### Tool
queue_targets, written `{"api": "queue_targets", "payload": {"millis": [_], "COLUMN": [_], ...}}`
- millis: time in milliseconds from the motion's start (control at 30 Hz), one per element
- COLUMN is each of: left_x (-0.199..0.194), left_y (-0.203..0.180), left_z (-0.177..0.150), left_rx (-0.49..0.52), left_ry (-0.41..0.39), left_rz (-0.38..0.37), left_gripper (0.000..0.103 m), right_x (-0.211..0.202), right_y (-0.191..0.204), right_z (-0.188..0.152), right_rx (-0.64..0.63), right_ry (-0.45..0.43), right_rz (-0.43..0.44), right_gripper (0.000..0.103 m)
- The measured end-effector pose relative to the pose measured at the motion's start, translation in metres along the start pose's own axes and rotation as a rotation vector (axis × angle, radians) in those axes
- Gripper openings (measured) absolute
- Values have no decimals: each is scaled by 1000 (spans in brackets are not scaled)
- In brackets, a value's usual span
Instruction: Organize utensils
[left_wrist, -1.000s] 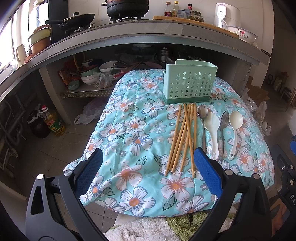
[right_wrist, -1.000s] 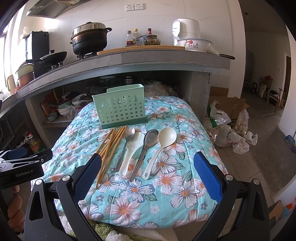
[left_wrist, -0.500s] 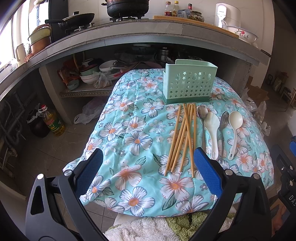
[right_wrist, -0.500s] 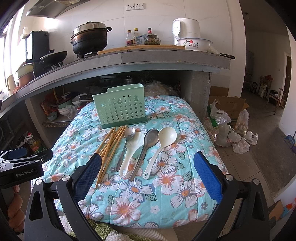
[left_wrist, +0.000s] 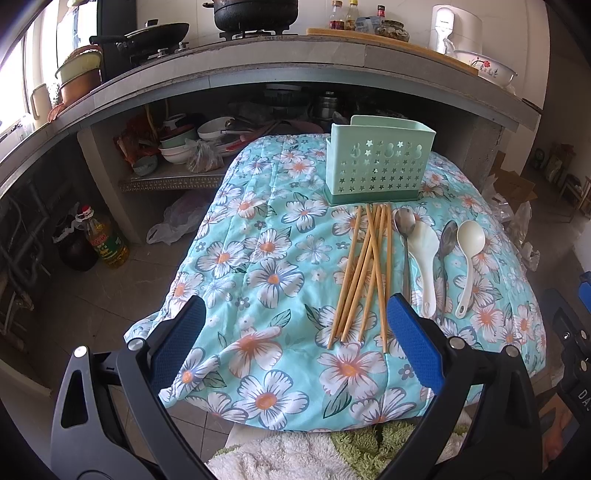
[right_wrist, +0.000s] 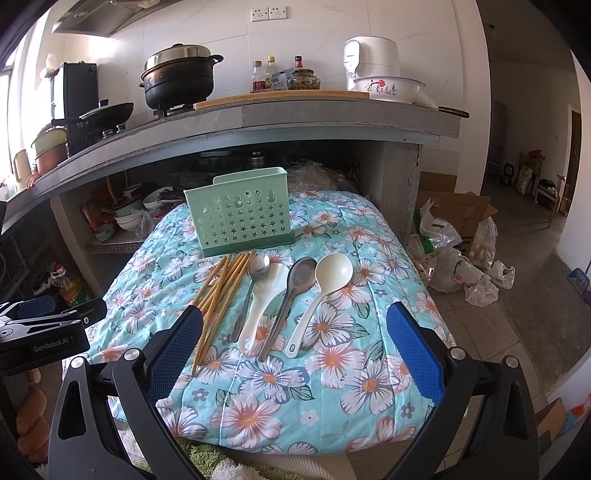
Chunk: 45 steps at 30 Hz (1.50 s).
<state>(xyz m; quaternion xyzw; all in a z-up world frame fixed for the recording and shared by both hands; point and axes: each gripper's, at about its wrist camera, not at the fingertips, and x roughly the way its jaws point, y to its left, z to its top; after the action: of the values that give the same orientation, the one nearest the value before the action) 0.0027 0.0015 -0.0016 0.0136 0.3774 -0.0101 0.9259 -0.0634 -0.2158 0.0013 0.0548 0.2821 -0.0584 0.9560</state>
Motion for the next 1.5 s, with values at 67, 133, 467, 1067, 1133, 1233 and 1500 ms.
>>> {"api": "queue_targets", "payload": {"millis": [67, 133, 467, 1067, 1133, 1233, 1500], "left_x": [0, 6, 11, 62, 68, 74, 88], "left_y": [0, -1, -3, -4, -4, -5, -12], "left_z": [0, -3, -13, 1, 5, 15, 34], "left_rx": [0, -2, -3, 74, 85, 91, 80], "left_ry": [0, 5, 26, 79, 73, 63, 24], "left_rz": [0, 1, 13, 4, -6, -46, -329], "left_gripper": [95, 95, 95, 95, 95, 95, 95], "right_x": [0, 1, 8, 61, 65, 69, 85], "right_y": [0, 1, 0, -15, -16, -20, -24], "right_z": [0, 0, -4, 1, 6, 12, 11], "right_rx": [-1, 0, 4, -20, -25, -22, -33], "right_ry": [2, 7, 28, 66, 49, 18, 23], "right_rz": [0, 2, 4, -72, -86, -102, -11], "right_gripper": [97, 97, 97, 97, 97, 97, 97]}}
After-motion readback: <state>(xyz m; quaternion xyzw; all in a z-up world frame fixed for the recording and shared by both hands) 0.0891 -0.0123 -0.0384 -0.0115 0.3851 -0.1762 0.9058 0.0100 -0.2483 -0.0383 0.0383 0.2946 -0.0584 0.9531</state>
